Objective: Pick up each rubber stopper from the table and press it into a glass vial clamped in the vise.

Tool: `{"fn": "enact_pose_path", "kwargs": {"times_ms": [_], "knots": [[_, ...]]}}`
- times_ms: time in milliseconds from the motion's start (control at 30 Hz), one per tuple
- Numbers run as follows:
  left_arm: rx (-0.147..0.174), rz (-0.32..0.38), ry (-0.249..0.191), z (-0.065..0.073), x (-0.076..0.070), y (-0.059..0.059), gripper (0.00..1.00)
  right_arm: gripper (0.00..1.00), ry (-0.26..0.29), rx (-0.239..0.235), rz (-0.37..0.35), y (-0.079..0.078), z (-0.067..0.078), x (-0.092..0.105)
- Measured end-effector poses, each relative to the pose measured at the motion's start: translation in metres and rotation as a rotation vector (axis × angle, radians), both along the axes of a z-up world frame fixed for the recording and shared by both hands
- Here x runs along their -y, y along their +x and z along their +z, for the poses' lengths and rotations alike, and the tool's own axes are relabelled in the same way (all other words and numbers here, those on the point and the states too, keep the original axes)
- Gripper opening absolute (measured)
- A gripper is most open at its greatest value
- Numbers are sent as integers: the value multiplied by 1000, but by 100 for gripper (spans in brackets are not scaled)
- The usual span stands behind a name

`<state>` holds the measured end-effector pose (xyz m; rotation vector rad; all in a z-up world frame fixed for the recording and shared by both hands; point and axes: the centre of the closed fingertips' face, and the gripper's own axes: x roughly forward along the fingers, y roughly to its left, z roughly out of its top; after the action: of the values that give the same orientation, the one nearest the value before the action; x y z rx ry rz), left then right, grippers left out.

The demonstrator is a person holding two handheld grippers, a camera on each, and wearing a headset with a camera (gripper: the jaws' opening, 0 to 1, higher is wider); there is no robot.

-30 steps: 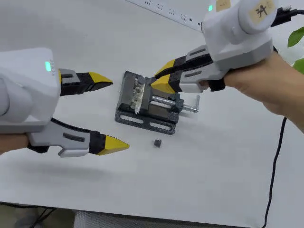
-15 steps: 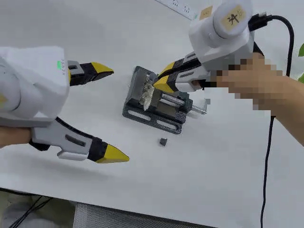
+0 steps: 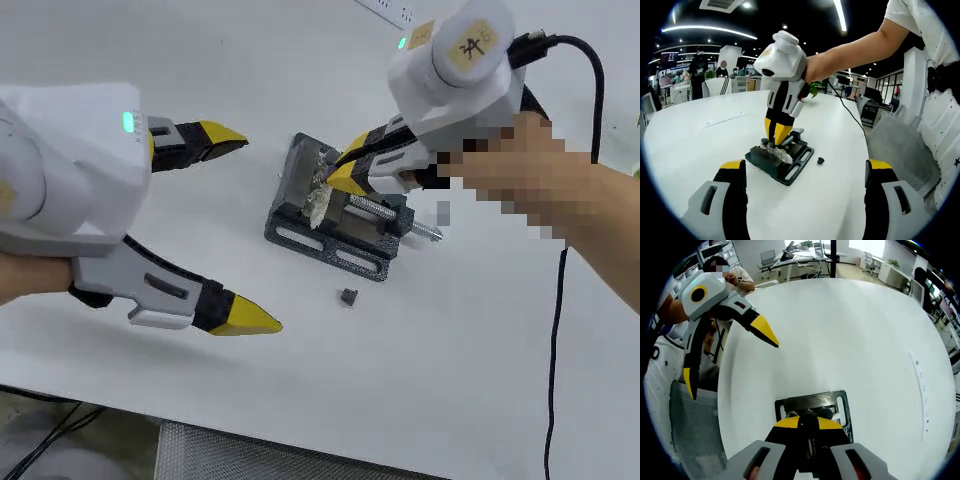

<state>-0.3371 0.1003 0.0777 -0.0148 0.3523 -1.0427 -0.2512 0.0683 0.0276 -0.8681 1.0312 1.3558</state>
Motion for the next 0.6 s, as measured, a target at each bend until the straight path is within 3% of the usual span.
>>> {"fn": "enact_pose_path", "kwargs": {"times_ms": [267, 600], "knots": [[-6, -2, -6, -2, 2, -2, 98, 5, -25, 6, 26, 0, -2, -1], [-11, 3, -11, -3, 0, -2, 96, 4, -80, 50, 86, -4, -3, -2]]}}
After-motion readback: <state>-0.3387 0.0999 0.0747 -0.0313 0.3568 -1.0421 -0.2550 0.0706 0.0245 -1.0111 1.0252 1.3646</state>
